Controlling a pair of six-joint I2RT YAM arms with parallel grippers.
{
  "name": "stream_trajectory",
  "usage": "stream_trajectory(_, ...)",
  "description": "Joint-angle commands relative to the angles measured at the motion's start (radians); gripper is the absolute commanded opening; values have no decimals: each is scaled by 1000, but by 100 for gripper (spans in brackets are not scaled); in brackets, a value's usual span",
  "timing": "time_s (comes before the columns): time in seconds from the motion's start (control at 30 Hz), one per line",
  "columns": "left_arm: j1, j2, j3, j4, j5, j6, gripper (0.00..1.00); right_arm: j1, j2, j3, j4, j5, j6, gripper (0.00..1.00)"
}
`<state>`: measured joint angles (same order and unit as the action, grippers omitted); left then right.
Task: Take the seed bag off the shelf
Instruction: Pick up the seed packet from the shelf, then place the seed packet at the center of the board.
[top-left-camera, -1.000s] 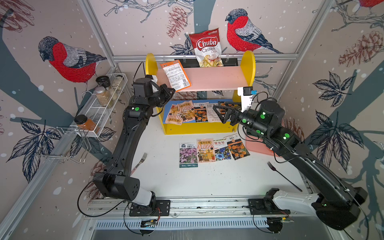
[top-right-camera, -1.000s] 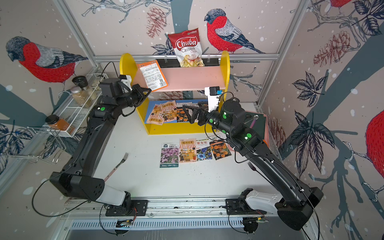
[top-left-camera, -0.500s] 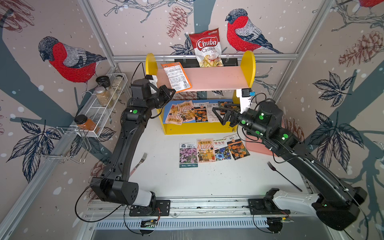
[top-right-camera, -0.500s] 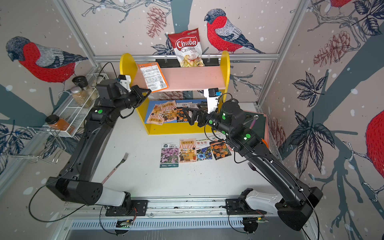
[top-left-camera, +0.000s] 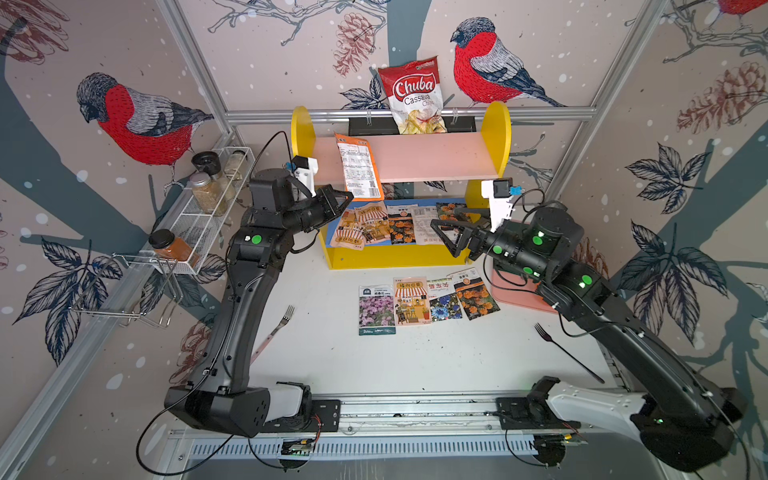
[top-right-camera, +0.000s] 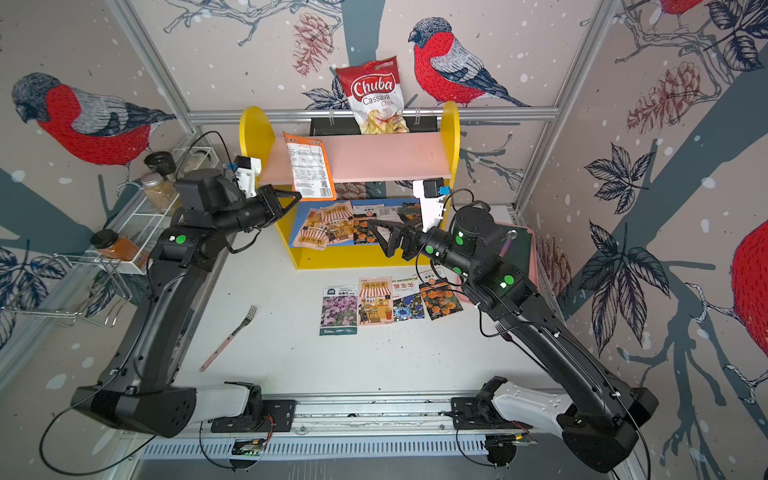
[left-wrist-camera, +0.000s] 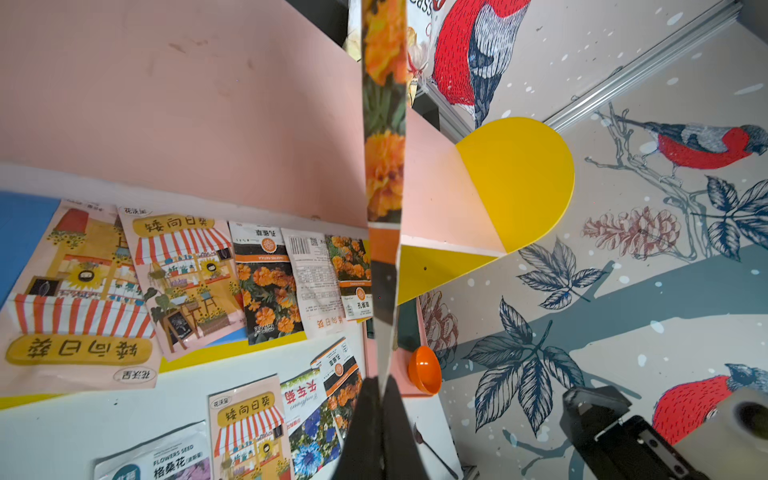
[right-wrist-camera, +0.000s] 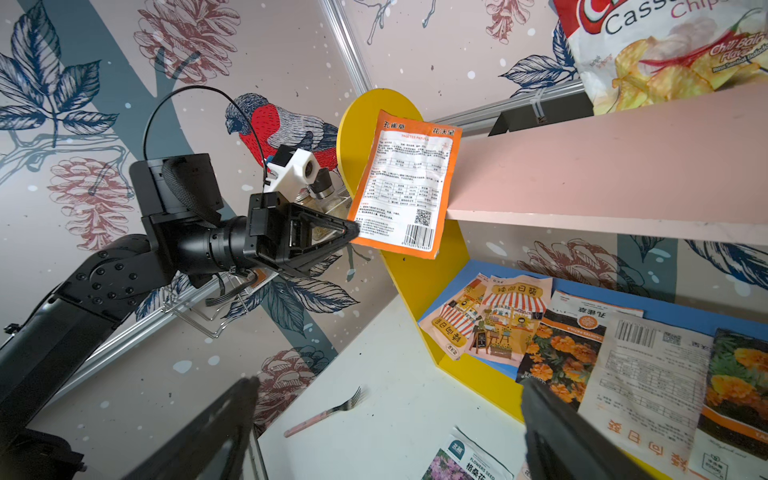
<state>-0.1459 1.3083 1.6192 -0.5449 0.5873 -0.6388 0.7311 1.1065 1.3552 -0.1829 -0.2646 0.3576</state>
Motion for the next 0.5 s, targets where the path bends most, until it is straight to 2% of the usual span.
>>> stream_trajectory(0.0, 3, -40, -38, -86, 38, 92, 0, 1, -30, -9, -45, -26, -53, 100)
stream_trajectory(0.13, 4, -91, -110, -154, 52, 156, 0, 1, -64, -23, -81, -18, -71, 100)
stream_trajectory(0.47, 3, -304, -395, -245, 32, 290, 0, 1, -112, -84, -101, -5, -78, 100)
